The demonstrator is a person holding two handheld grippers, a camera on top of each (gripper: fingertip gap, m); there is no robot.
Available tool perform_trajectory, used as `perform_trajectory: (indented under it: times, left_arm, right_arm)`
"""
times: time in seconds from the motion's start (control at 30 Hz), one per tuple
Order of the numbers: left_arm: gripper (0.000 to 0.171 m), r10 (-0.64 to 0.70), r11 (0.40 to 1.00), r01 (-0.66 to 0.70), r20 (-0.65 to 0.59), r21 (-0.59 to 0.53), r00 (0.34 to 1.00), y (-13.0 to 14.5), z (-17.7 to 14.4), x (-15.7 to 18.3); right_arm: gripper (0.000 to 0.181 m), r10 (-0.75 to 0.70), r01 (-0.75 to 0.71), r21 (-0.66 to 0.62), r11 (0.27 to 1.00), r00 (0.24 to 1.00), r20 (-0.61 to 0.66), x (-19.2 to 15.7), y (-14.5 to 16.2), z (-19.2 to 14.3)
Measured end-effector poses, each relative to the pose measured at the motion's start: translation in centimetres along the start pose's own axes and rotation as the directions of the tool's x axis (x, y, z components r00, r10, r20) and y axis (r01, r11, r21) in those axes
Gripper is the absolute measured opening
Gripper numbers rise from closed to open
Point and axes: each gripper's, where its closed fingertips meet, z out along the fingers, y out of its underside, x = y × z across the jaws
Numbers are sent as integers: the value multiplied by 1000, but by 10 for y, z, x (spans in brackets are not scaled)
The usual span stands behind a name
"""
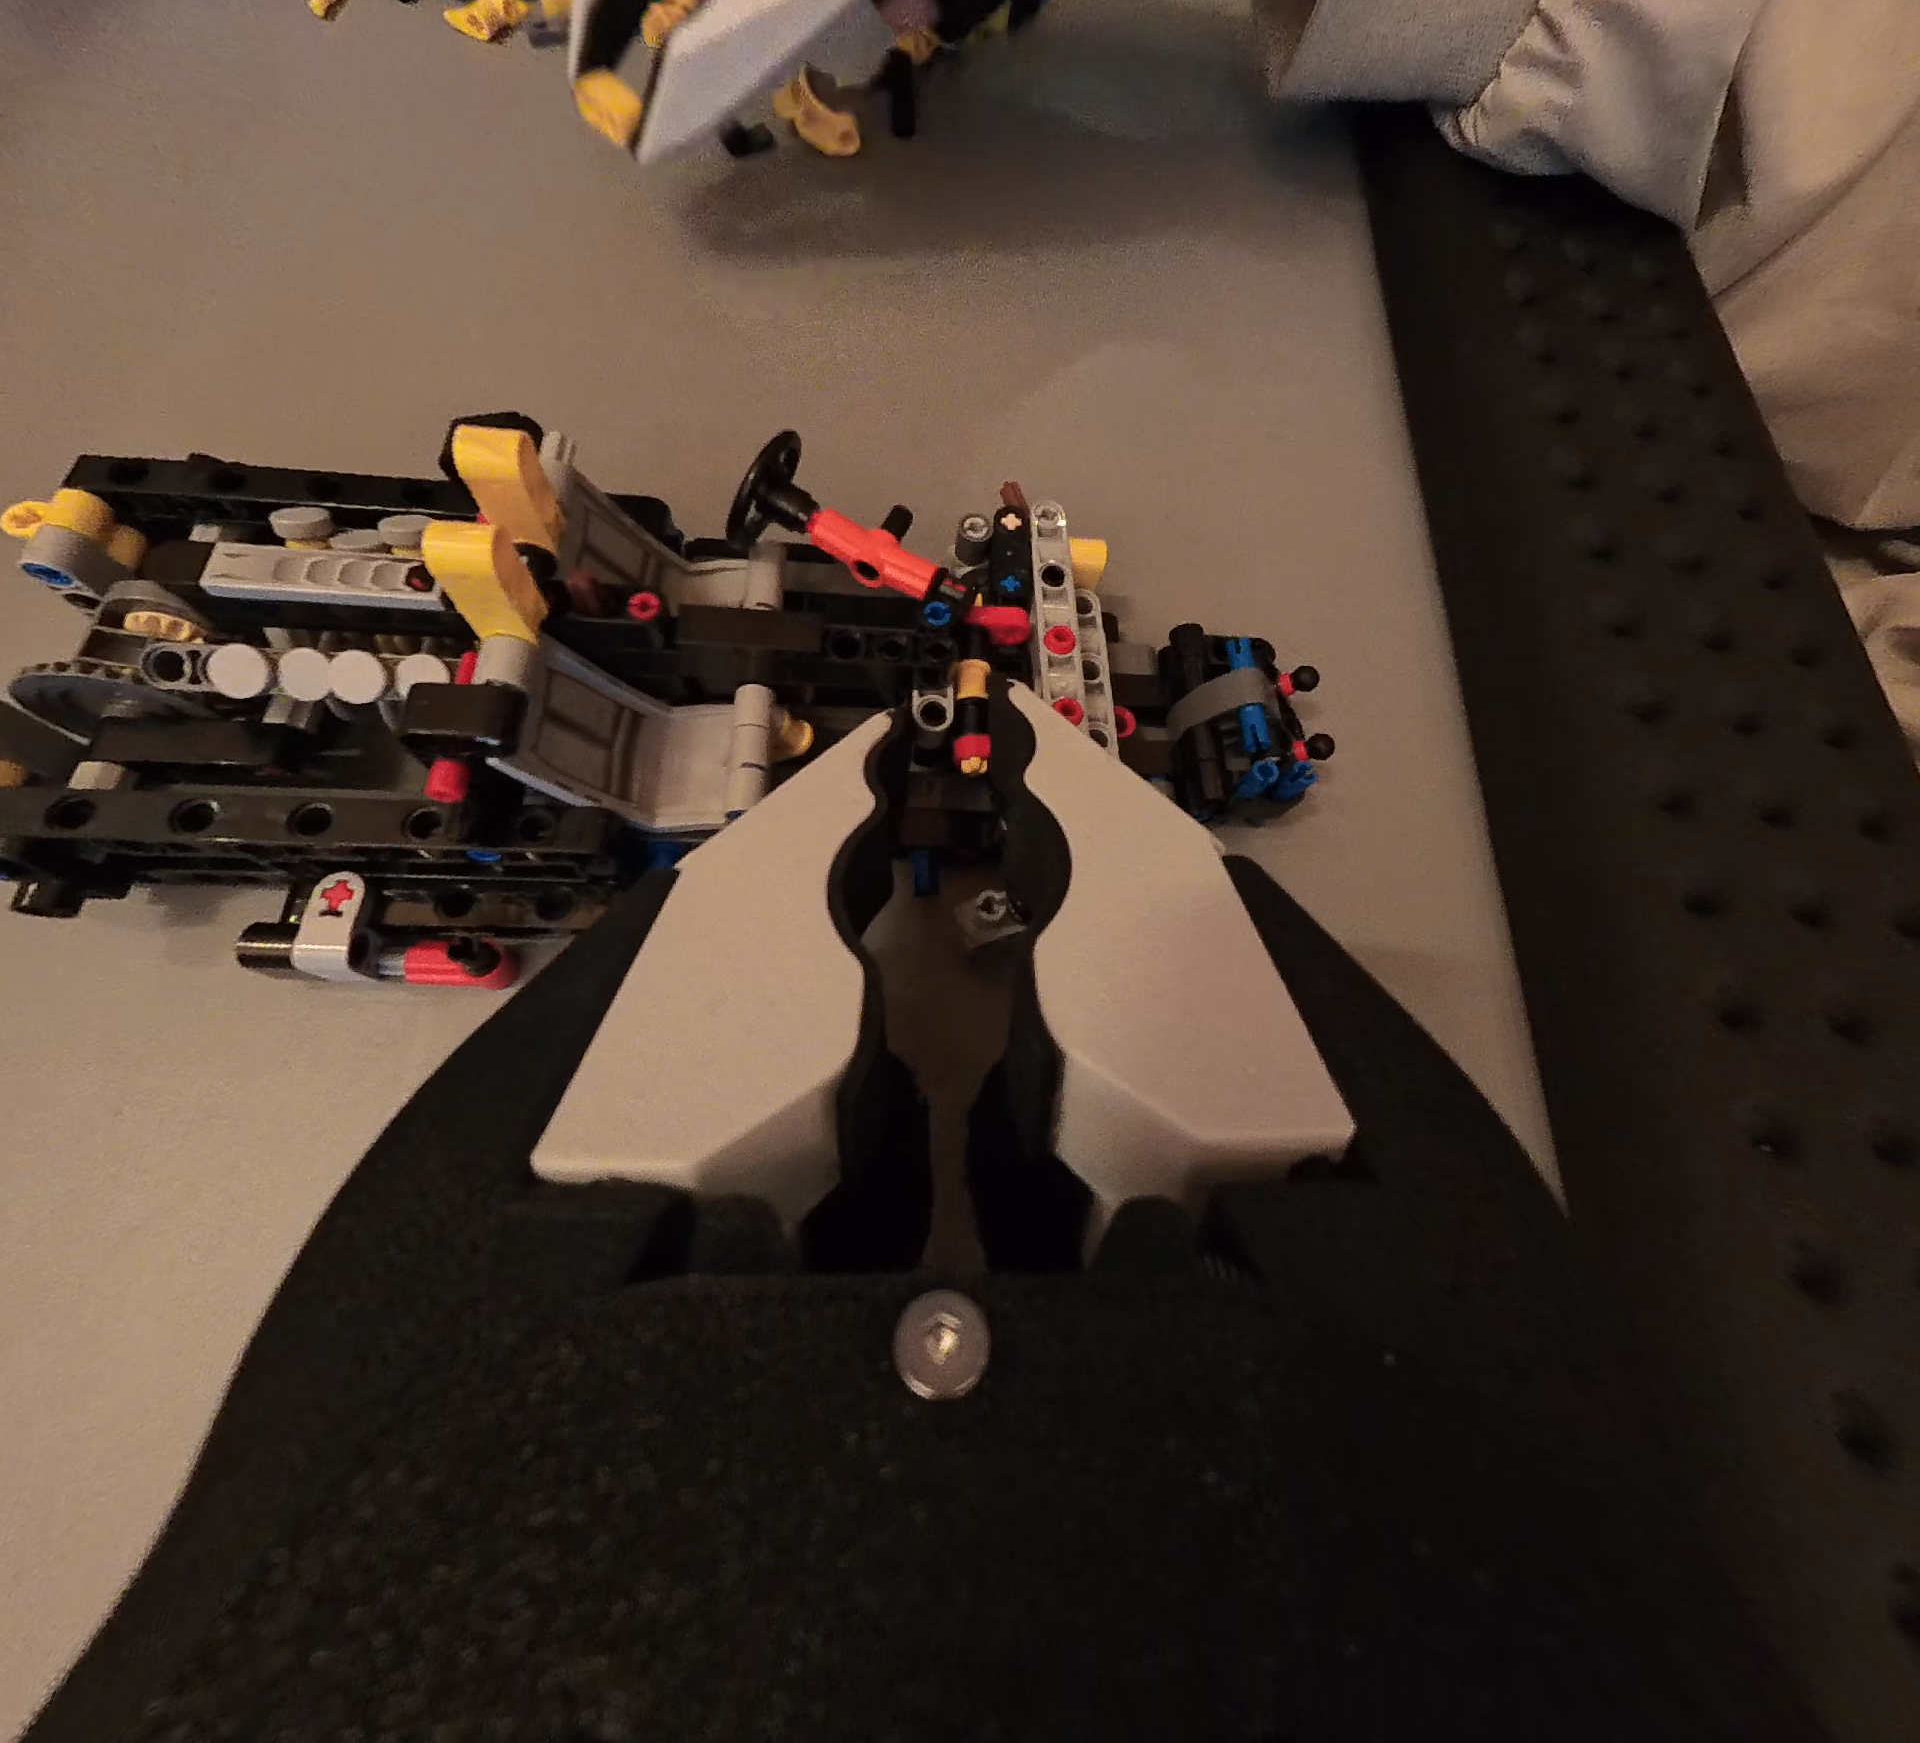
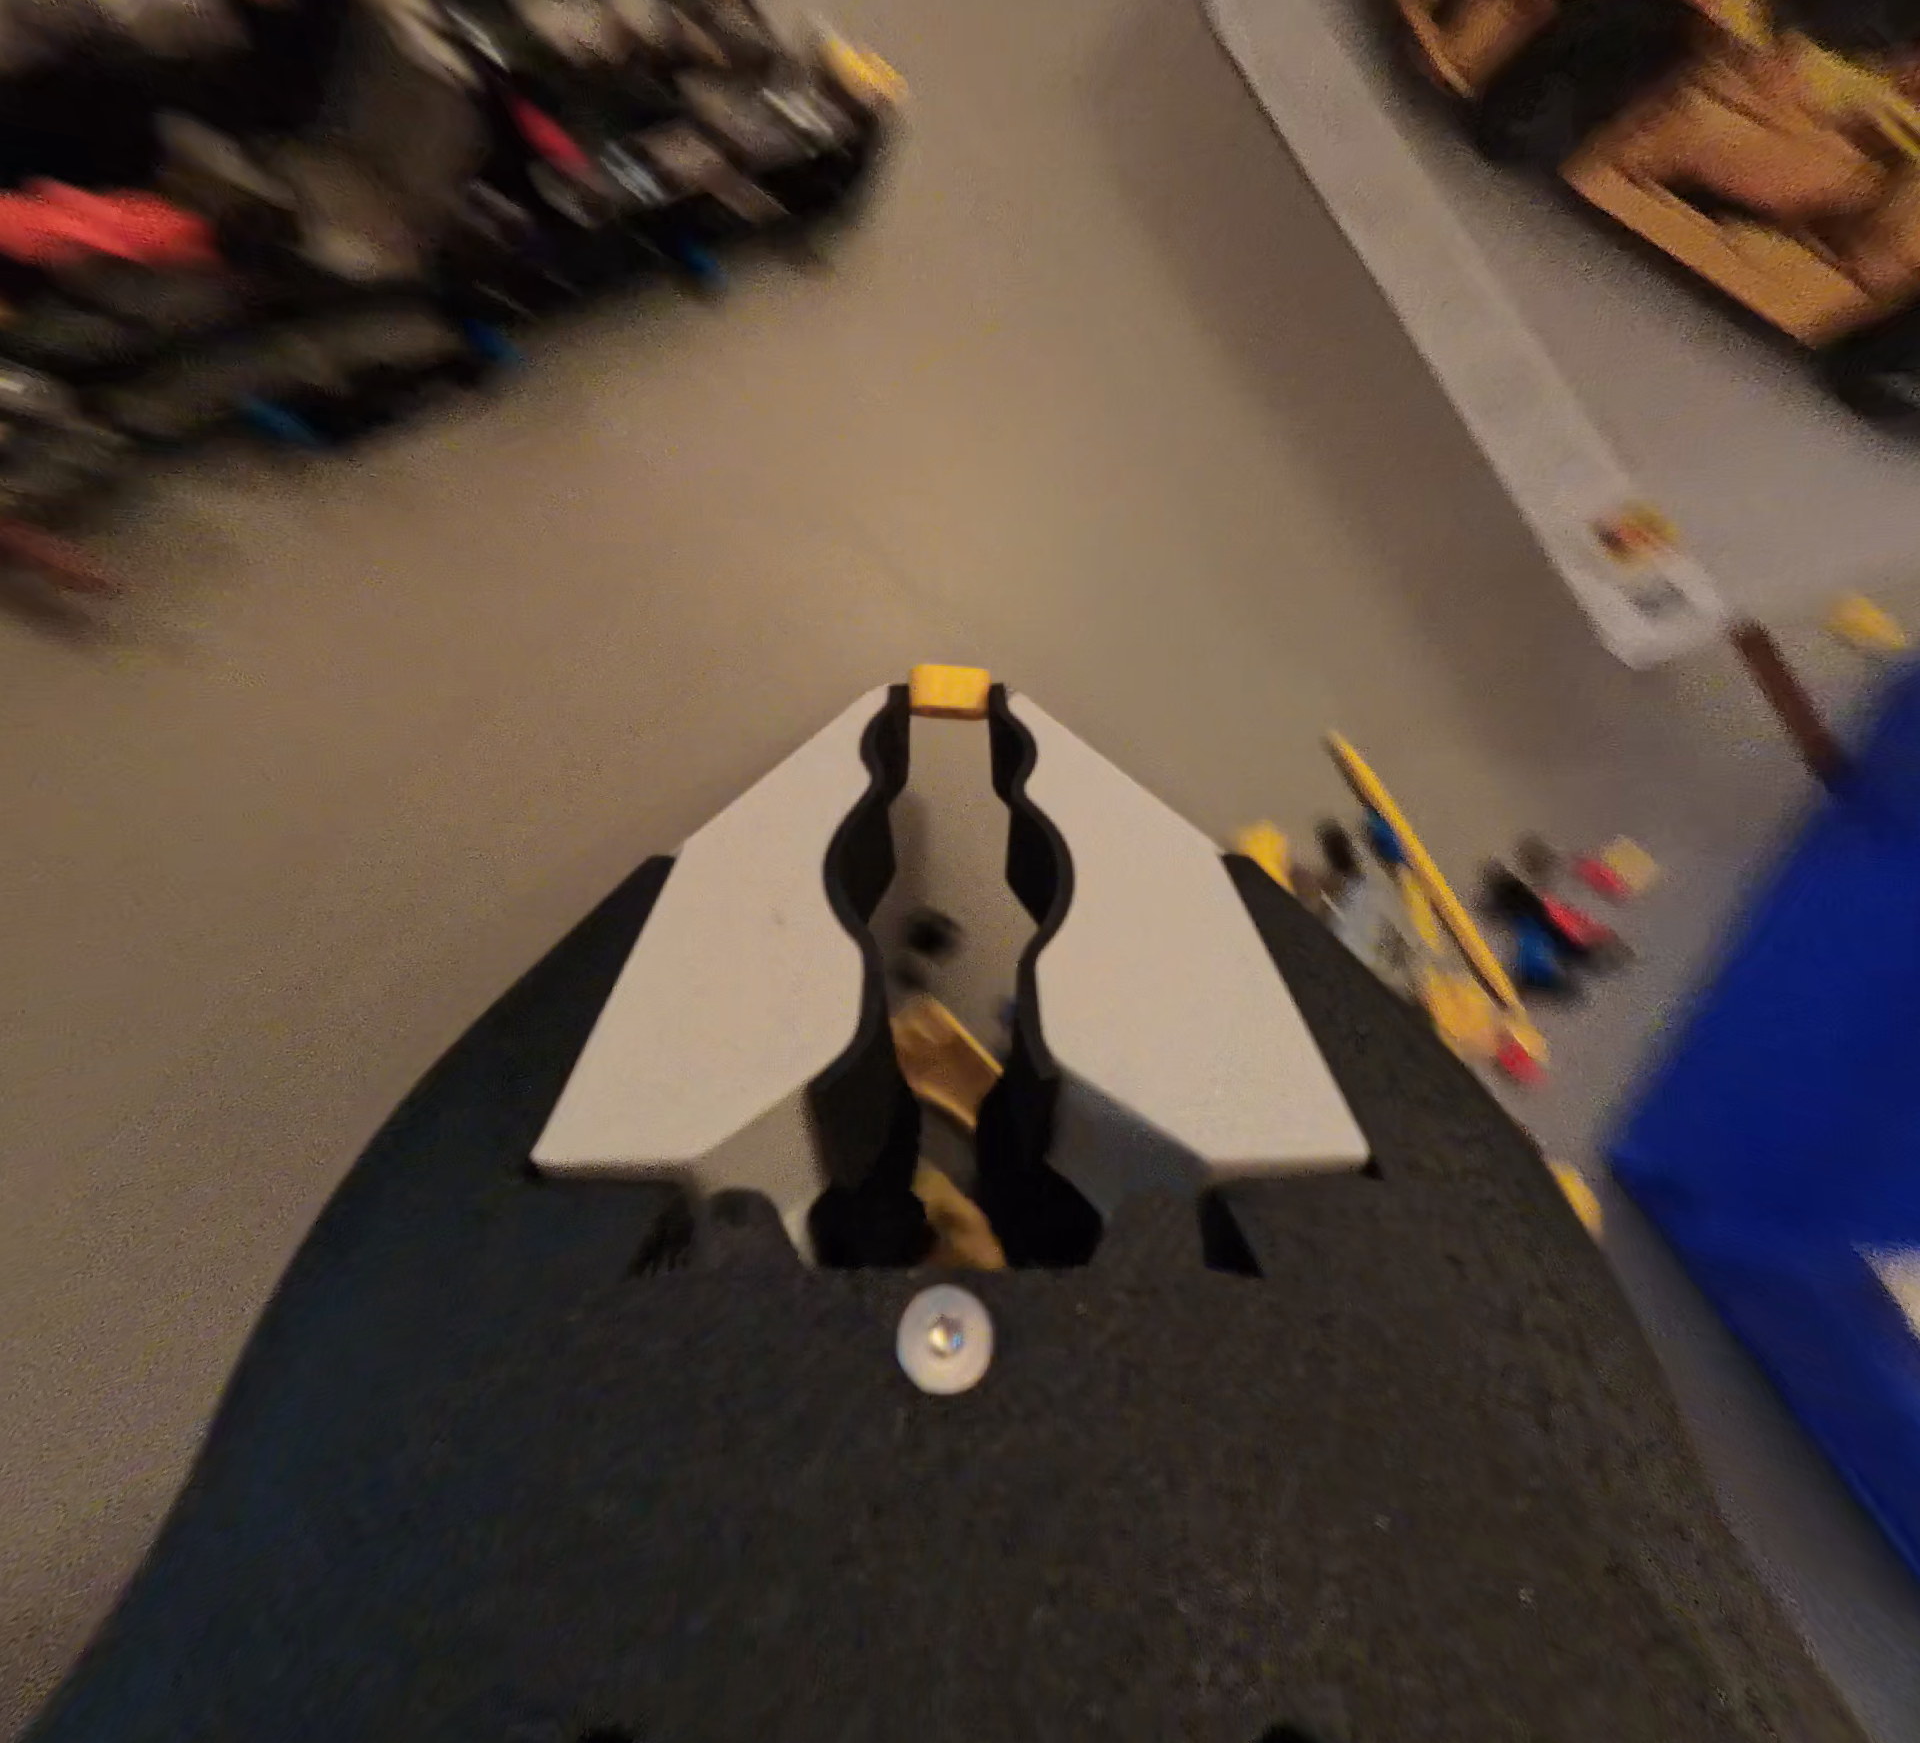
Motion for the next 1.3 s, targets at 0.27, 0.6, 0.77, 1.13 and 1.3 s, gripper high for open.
perform_trajectory:
  times: [0.27, 0.6, 0.77, 1.13, 1.3]
  left_arm:
    - [15, -14, 1000, 14, -8, 1, 1000, 0, -1, 0]
    - [15, -48, 999, 48, -22, 3, 999, 0, -1, -2]
    - [16, -60, 998, 60, -29, 2, 998, 0, -1, -2]
    - [15, -48, 999, 48, -16, -1, 999, 1, 1, -2]
    - [16, -45, 999, 45, -19, -2, 999, 0, 2, -1]
  right_arm:
    - [32, 254, -258, -58, 964, 965, -70, 40, 39, -16]
    - [36, -104, -49, 337, 940, 901, 420, -123, -92, -19]
    - [23, -156, 52, 241, 969, 887, 435, -146, -89, -1]
    - [5, -169, 120, 137, 983, 882, 439, -148, -84, 6]
    - [5, -121, 51, 156, 986, 868, 482, -147, -84, 4]
